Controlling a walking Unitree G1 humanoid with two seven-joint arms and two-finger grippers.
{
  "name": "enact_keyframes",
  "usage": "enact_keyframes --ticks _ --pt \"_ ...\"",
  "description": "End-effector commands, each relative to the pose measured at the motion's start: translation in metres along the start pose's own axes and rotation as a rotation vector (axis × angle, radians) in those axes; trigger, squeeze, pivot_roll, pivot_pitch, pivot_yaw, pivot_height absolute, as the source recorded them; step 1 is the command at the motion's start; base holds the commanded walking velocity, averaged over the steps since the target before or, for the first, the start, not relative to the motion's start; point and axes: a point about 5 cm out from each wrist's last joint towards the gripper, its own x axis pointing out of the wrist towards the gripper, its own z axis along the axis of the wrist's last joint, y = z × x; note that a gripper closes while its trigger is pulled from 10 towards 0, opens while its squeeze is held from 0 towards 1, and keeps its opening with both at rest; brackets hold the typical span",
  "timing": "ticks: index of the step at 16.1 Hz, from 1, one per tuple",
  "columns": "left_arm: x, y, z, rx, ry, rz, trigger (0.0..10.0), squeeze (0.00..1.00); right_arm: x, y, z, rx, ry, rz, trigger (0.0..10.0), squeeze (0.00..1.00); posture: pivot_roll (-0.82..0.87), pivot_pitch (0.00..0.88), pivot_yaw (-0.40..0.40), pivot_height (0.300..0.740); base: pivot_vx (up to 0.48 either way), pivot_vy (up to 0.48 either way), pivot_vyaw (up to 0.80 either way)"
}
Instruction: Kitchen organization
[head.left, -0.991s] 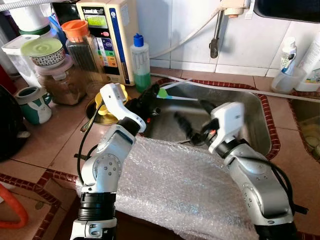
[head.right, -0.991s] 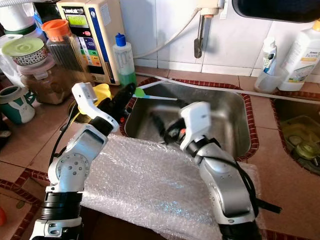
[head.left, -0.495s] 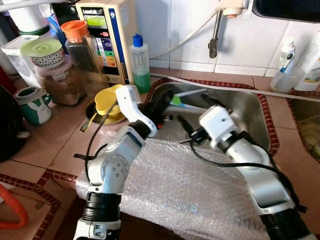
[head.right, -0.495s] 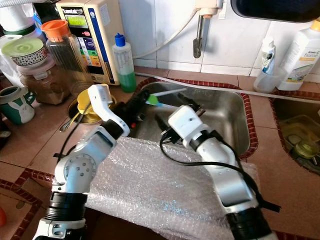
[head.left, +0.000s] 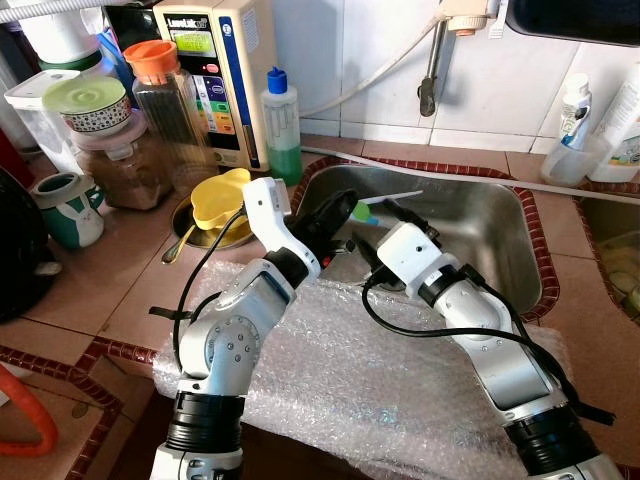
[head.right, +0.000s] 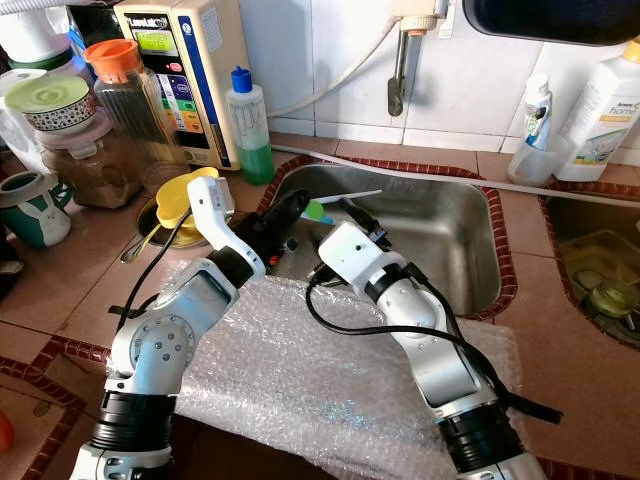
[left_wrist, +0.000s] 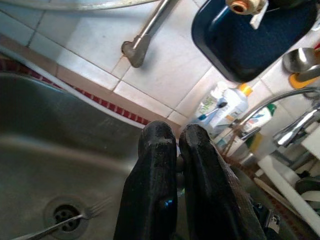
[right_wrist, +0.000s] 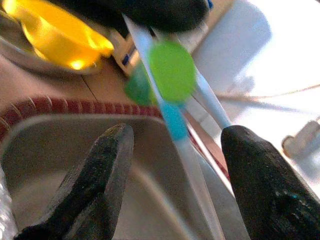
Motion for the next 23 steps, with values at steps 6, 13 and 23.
enact_keyframes --ticks 6,13,23 --pt "-0.001 0.001 0.005 0.018 -0.013 0.014 0.0 0.0 -0.003 -0.008 -0.021 -0.025 0.102 -0.056 0.0 0.0 0.01 0.049 0.079 0.74 0.0 0.0 0.0" --pt "-0.004 -0.002 -0.006 0.023 0.054 -0.009 0.0 0.0 0.001 -0.007 -0.024 -0.03 0.097 -0.075 0.0 0.0 0.01 0.049 0.074 0.74 0.0 0.0 0.0" --pt "-0.006 0.0 -0.011 0.065 0.091 0.016 10.0 1.0 -0.001 -0.011 -0.027 -0.022 0.094 -0.098 0.0 0.0 0.01 0.049 0.079 0.74 0.0 0.0 0.0"
